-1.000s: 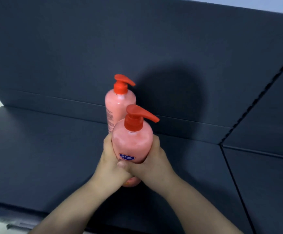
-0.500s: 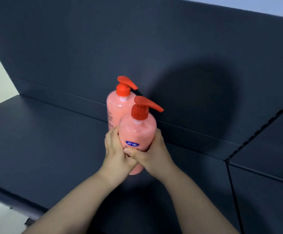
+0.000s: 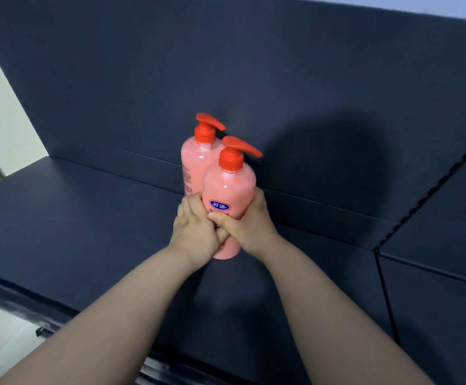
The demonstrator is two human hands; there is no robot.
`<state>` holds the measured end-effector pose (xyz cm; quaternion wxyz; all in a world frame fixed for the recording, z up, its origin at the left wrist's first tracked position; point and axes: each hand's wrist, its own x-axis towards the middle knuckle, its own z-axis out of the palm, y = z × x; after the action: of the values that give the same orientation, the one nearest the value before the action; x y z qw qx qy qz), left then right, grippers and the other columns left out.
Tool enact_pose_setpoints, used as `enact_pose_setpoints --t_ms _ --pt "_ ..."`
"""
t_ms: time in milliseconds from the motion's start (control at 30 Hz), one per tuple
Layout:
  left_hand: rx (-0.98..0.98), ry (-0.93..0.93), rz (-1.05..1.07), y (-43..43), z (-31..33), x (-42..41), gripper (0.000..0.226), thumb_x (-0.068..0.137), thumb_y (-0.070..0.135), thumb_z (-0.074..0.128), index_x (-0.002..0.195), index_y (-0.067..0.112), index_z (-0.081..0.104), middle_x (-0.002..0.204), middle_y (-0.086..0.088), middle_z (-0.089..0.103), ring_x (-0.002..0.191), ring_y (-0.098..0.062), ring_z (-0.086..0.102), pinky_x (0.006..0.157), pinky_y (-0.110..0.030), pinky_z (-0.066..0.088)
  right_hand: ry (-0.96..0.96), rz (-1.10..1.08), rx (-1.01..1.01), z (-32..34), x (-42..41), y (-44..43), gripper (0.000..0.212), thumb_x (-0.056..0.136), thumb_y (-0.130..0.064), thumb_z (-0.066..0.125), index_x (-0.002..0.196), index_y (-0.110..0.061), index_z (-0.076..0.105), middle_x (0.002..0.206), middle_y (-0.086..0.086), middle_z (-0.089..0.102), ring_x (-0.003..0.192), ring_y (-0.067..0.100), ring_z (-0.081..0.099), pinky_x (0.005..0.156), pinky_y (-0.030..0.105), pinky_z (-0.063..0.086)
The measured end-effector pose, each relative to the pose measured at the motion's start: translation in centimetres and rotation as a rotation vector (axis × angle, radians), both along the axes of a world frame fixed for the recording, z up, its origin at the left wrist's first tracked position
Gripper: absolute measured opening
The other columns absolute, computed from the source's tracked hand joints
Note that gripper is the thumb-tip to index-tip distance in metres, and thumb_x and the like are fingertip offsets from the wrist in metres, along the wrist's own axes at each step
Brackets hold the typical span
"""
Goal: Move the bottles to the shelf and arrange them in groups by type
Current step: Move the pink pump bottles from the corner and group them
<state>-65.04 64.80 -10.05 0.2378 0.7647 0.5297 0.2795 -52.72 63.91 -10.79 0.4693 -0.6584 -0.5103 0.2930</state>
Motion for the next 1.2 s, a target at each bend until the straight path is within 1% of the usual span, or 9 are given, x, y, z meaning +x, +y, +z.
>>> enact_pose_setpoints --t_ms 133,367,467,533,633,767,867,967,1200 --pt "0.012 0.249 -0.026 1.2 0.5 -0.5 0.058 0.087 0.035 0.054 0.126 0.0 0.028 0.128 -0.015 0.035 0.121 -0.032 0.034 0.098 -0.036 0.031 -0.036 -0.095 -0.076 1.3 -1.6 -1.2 0.087 0.061 -0.048 0.08 0.128 -0.014 0.037 0.127 0.002 0.048 0.11 0.015 0.053 0.094 0.034 0.046" --pt "0.04 0.611 -0.203 1.5 -0.5 -4.1 0.046 0.09 0.046 0.046 0.123 0.015 0.044 0.128 -0.01 0.045 0.119 -0.029 0.041 0.094 -0.04 0.038 -0.345 -0.144 -0.327 -1.7 -3.7 -4.3 0.062 0.088 -0.05 0.05 0.138 -0.017 0.034 0.137 0.005 0.046 0.121 0.022 0.048 0.096 0.037 0.044" --pt "0.089 0.615 -0.298 0.2 0.7 -4.1 0.033 0.093 0.039 0.042 0.118 0.02 0.049 0.12 -0.005 0.055 0.108 -0.026 0.051 0.085 -0.036 0.044 -0.419 -0.11 -0.349 0.4 -3.5 -5.9 0.06 0.093 -0.046 0.047 0.142 -0.016 0.031 0.145 0.004 0.041 0.13 0.019 0.039 0.101 0.031 0.038" --pt "0.353 0.572 -0.759 0.7 2.8 -5.2 0.03 0.093 0.038 0.042 0.115 0.019 0.05 0.116 -0.003 0.055 0.103 -0.026 0.055 0.076 -0.035 0.044 -0.4 -0.536 -0.393 2.9 -9.3 -9.4 0.063 0.095 -0.044 0.044 0.147 -0.015 0.023 0.153 0.004 0.029 0.139 0.017 0.029 0.108 0.029 0.029" --pt "0.49 0.53 -0.821 -1.1 4.1 -4.6 0.031 0.092 0.038 0.043 0.117 0.02 0.047 0.117 -0.001 0.054 0.106 -0.024 0.054 0.074 -0.034 0.045 -0.544 -0.493 -0.344 3.7 -8.6 -11.0 0.063 0.097 -0.041 0.041 0.149 -0.016 0.016 0.158 0.0 0.015 0.144 0.011 0.013 0.113 0.023 0.015" --pt "0.603 0.441 -0.818 -0.6 4.3 -4.4 0.046 0.088 0.038 0.047 0.131 0.023 0.044 0.122 0.002 0.055 0.113 -0.021 0.052 0.084 -0.035 0.044 -0.722 -0.436 -0.374 5.6 -8.5 -11.4 0.066 0.097 -0.044 0.038 0.151 -0.018 0.009 0.159 -0.001 0.004 0.146 0.013 0.001 0.118 0.027 0.008" --pt "0.717 0.334 -0.967 -2.6 5.0 -3.3 0.055 0.072 0.036 0.056 0.124 0.017 0.058 0.119 -0.005 0.064 0.111 -0.026 0.059 0.089 -0.041 0.048 -0.803 -0.542 -0.428 6.5 -7.8 -14.4 0.07 0.096 -0.048 0.035 0.151 -0.017 0.004 0.159 -0.001 -0.001 0.146 0.013 -0.003 0.118 0.028 0.003" --pt "0.743 0.261 -1.044 -5.1 5.4 -1.7 0.06 0.067 0.036 0.056 0.123 0.016 0.061 0.125 -0.01 0.062 0.117 -0.027 0.057 0.097 -0.048 0.044 -0.837 -0.64 -0.456 6.7 -7.1 -17.8 0.072 0.095 -0.052 0.033 0.151 -0.019 0.002 0.159 -0.001 -0.003 0.146 0.013 -0.006 0.119 0.032 0.002" --pt "0.818 0.269 -1.136 -12.7 5.2 2.6 0.061 0.079 0.042 0.051 0.136 0.021 0.047 0.137 -0.007 0.053 0.13 -0.022 0.046 0.106 -0.046 0.034 -0.795 -0.777 -0.557 6.4 -4.9 -26.9 0.074 0.094 -0.057 0.03 0.151 -0.022 -0.001 0.159 -0.001 -0.007 0.146 0.014 -0.009 0.119 0.034 0.003"
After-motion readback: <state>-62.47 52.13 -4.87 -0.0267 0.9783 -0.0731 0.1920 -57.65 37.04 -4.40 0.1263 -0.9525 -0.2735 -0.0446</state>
